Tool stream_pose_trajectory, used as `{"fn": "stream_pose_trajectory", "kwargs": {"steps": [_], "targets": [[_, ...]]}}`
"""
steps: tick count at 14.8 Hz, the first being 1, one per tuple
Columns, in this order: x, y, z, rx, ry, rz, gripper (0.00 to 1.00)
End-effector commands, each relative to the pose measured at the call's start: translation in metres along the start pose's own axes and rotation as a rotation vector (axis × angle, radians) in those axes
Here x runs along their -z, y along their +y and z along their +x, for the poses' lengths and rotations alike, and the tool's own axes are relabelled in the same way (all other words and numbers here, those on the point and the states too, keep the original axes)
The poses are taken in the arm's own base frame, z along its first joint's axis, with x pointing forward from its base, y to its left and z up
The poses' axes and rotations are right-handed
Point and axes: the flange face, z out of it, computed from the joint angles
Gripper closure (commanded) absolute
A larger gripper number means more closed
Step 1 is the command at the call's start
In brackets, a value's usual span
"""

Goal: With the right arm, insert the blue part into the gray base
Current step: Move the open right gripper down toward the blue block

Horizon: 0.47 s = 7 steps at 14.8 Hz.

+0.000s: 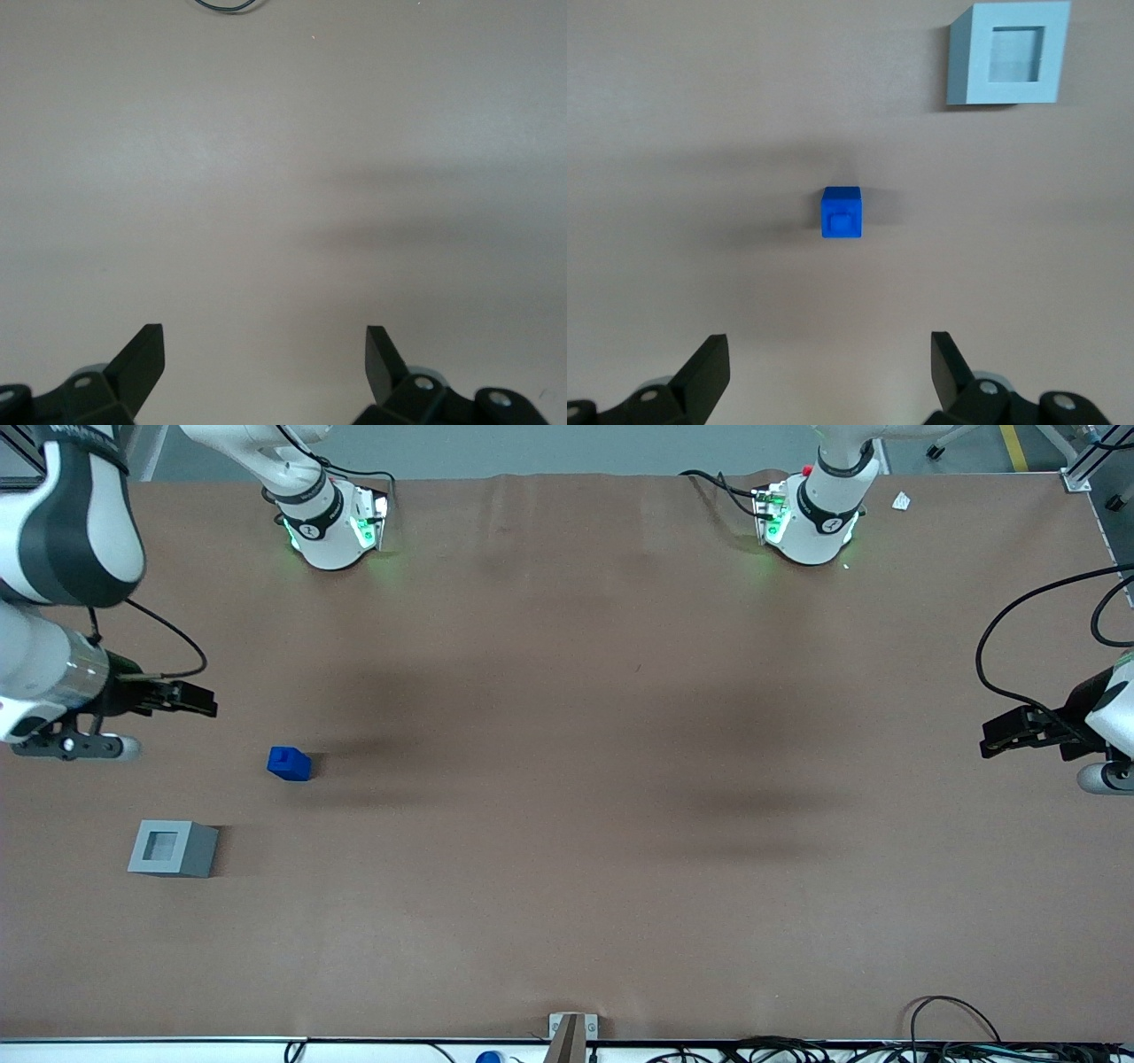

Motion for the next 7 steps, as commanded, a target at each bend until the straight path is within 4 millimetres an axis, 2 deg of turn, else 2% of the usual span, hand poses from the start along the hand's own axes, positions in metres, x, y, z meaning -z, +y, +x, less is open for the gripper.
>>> {"fn": "stream_pose_trajectory", "kwargs": {"steps": [1,5,7], "targets": [[-0.045,0.000,-0.006,0.005,0.014,-0.011,0.00],[-0.114,0.002,0.004,0.003,0.020,-0.013,0.02],[-0.141,0.003,0.011,0.000,0.009,-0.015,0.02]]}}
